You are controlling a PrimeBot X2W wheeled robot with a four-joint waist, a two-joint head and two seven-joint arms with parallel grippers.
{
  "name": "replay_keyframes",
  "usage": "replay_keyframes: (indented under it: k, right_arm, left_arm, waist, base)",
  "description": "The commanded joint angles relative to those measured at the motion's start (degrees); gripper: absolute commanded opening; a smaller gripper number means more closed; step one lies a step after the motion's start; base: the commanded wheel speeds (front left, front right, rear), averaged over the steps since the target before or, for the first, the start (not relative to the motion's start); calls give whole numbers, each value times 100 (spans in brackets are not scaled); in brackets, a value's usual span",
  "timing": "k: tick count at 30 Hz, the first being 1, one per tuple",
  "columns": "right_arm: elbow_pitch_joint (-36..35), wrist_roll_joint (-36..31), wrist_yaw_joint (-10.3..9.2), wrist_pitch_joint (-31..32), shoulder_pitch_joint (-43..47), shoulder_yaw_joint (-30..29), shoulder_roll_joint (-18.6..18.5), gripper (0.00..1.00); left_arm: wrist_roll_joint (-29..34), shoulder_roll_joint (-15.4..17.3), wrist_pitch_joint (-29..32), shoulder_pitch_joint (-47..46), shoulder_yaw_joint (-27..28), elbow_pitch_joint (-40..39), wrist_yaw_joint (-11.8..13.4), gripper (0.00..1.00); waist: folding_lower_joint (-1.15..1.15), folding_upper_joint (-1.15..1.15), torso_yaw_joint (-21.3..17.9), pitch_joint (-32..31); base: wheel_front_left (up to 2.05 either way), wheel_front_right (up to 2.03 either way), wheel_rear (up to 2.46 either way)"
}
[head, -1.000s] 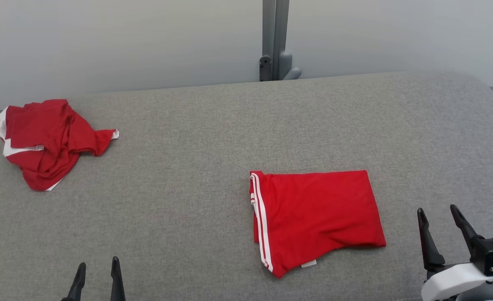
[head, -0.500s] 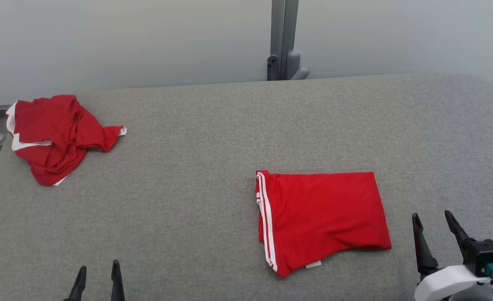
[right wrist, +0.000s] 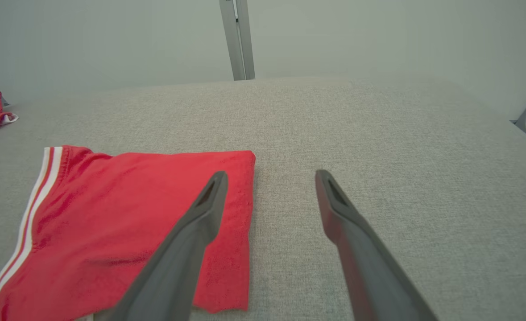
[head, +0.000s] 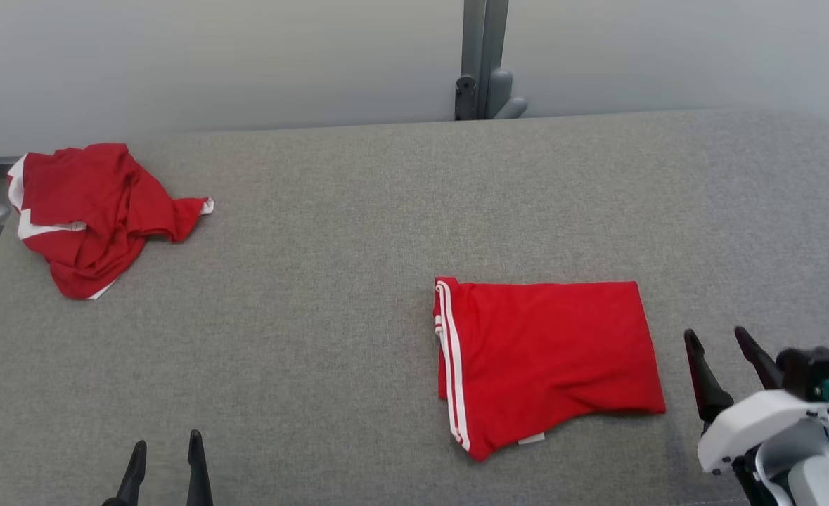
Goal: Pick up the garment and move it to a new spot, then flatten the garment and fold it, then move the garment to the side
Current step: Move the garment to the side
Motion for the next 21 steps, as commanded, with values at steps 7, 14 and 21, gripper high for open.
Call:
replay_keyframes:
  k: [7, 14, 21]
  right_arm:
    - [260, 749, -8, 1236, -962, 403, -270, 100]
    - [988, 1121, -8, 1675, -1480, 608, -194, 100]
    - [1474, 1627, -6, 1923, -1719, 1041, -180, 92]
  left_arm:
    - [20, 7, -16, -427, -136, -14, -29, 100]
    - [0, 7, -17, -728, -119, 59, -77, 100]
    - [11, 7, -16, -833, -68, 63, -98, 100]
  waist:
    - [0, 46, 25, 745]
    - [0, 46, 176, 1050]
    - [0, 46, 178, 1137]
  base:
    - [0, 0, 0]
    - [0, 0, 0]
    - [0, 0, 0]
